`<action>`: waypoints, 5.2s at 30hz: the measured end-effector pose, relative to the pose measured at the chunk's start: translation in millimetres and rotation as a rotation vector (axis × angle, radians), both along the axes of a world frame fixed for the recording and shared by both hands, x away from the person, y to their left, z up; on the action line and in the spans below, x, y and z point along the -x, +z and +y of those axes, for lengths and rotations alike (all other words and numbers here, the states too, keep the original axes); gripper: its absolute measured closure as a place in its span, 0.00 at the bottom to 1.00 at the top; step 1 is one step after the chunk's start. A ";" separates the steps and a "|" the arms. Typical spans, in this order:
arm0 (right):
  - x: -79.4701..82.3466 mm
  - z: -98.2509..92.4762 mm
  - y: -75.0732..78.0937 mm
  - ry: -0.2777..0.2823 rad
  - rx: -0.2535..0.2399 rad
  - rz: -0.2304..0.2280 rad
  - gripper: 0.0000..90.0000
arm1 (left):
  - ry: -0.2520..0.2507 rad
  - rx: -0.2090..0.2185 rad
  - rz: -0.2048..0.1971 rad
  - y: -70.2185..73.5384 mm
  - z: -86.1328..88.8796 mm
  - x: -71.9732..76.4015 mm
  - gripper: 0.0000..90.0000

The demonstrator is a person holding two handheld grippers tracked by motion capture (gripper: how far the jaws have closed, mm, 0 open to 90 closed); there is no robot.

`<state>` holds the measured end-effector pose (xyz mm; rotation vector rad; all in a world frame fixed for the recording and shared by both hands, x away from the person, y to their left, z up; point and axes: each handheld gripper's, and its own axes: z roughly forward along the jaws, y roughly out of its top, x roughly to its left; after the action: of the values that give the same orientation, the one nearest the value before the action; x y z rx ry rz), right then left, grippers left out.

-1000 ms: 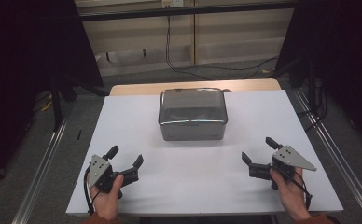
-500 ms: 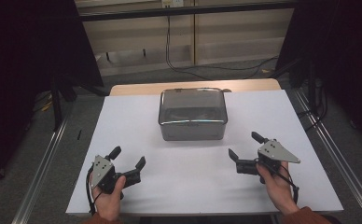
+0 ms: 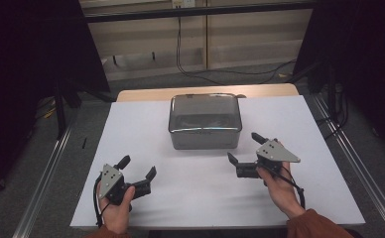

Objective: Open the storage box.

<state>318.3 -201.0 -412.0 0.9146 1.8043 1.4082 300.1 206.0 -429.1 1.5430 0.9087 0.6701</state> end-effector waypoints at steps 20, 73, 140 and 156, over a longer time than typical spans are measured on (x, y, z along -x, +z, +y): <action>-21.4 37.0 8.6 0.022 0.324 -0.174 0.03 | -0.008 -0.032 0.003 -1.1 1.5 -1.4 0.04; -41.2 102.5 -27.4 0.042 1.167 -0.540 0.67 | -0.019 -0.064 -0.008 0.3 0.3 -5.7 0.04; -44.2 102.3 0.0 0.016 1.098 -0.572 0.90 | -0.158 -0.072 -0.033 13.2 -40.4 -102.8 0.02; -46.9 102.2 9.4 0.001 1.082 -0.580 0.91 | -0.158 -0.105 -0.038 14.1 -56.6 -137.4 0.03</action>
<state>365.3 -98.8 -402.6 -0.0674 1.7082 0.4240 437.5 149.4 -415.0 1.6706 0.7237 0.6395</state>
